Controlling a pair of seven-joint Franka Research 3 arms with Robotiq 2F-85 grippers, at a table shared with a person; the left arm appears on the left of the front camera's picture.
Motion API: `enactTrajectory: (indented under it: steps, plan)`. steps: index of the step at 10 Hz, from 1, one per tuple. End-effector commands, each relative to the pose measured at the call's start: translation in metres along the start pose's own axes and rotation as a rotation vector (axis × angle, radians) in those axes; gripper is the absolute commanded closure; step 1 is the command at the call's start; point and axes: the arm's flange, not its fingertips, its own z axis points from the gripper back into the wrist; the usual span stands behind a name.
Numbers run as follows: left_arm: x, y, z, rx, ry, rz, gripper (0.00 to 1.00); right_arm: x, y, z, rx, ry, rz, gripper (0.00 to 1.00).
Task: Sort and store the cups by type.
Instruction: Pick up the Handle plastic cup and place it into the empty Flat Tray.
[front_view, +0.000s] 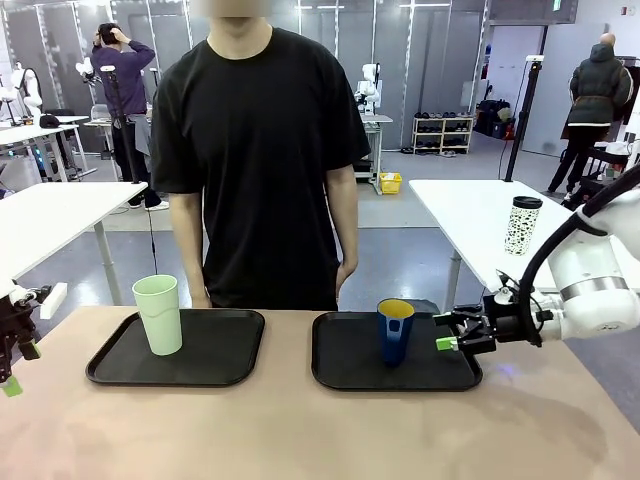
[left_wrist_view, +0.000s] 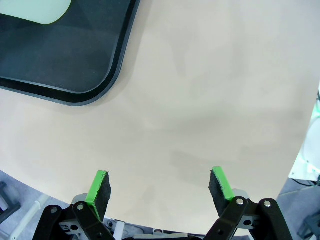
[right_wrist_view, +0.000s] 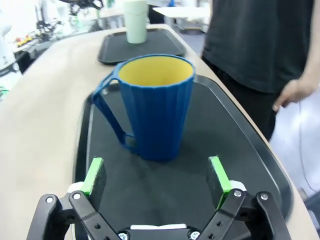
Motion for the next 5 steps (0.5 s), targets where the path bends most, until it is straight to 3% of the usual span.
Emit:
enactTrajectory:
  steps: [1,2,4,5]
  plan:
    - [0.000,-0.002,0.001,0.008,0.008,-0.004,0.00,0.031,0.036,0.009,-0.140,0.114,-0.018,0.00]
    - [0.000,-0.002,0.001,0.008,0.008,-0.004,0.00,0.042,0.046,0.016,-0.182,0.212,-0.028,0.00]
    - [0.000,-0.002,0.001,0.008,0.008,-0.004,0.00,0.058,0.054,0.019,-0.213,0.315,-0.018,0.00]
    - [0.000,-0.002,0.001,0.008,0.008,-0.004,0.00,0.039,0.036,0.028,-0.179,0.177,0.021,0.00]
